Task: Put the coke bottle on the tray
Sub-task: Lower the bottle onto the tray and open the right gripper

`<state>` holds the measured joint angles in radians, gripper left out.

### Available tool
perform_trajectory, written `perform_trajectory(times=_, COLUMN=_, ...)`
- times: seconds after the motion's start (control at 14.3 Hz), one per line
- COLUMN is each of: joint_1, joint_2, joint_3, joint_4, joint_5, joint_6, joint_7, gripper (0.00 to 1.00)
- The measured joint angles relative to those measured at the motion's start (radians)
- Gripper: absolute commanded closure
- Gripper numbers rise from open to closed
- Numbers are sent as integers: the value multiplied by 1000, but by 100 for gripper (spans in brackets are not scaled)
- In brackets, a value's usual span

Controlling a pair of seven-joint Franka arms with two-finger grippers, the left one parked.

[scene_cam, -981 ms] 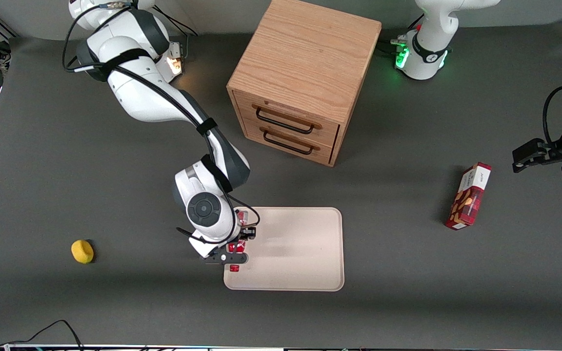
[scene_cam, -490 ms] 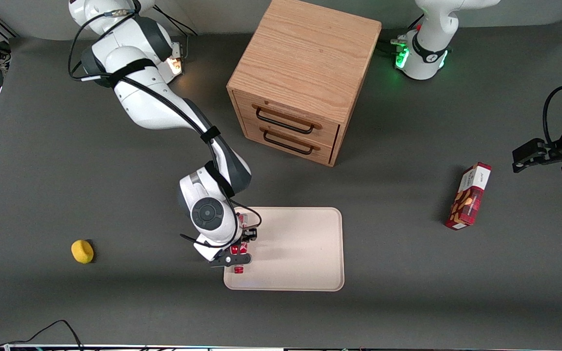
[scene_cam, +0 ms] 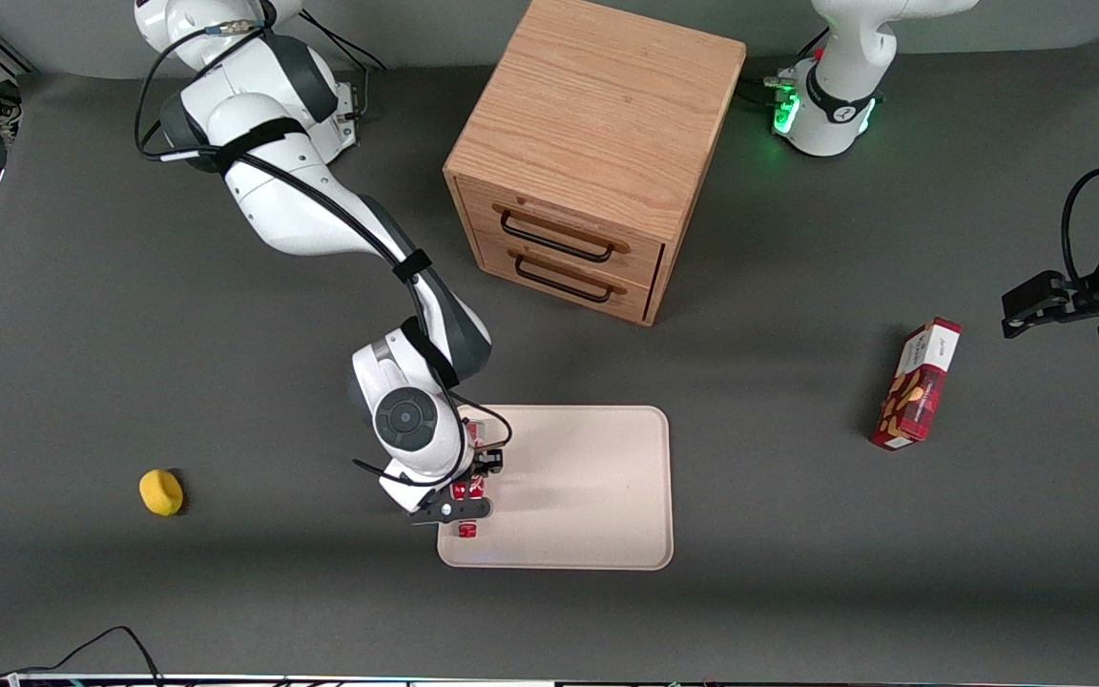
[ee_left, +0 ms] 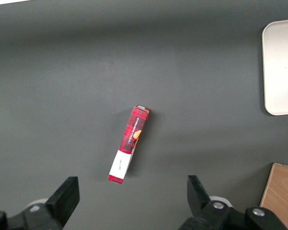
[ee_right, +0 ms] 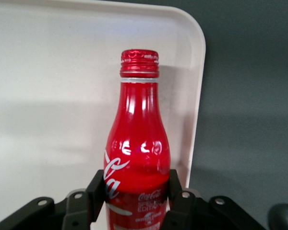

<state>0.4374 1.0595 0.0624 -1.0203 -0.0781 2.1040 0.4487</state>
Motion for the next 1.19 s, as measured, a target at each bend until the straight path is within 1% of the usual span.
perform_trajectory(times=1.19, joint_1=-4, joint_2=0, joint_3=-2, joint_4=15, joint_5=0, joint_6=0, joint_7=0, gripper=0)
